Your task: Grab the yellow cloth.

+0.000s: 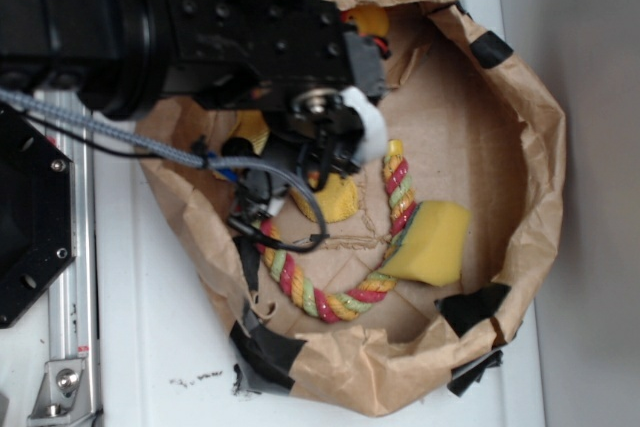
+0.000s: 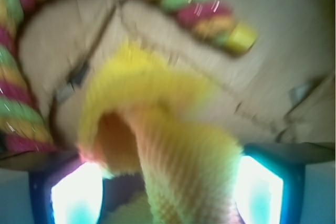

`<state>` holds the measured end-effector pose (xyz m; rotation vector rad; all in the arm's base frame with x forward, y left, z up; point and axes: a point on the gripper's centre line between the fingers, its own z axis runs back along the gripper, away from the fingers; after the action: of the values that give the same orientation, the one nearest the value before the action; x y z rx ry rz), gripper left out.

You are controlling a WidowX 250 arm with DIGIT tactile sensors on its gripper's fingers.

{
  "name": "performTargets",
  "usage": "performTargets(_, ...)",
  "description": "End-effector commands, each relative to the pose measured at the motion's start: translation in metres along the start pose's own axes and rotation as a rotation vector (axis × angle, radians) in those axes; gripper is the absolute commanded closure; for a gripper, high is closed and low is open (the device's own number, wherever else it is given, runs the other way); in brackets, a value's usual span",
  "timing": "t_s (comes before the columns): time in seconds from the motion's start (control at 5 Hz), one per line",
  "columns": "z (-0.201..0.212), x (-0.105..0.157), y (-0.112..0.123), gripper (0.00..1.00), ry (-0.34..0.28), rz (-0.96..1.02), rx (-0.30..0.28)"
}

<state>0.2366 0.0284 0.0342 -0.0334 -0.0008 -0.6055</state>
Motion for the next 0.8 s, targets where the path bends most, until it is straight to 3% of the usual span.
performTargets(0.0,-0.002,-0.008,0.014,1.0,-0.005,0.079,0.046)
performTargets(0.4,0.054,0.01,-0.002,1.0,-0.109,0.039,0.143)
performTargets(0.6,0.106,0.028,-0.014,1.0,-0.244,0.057,0.114)
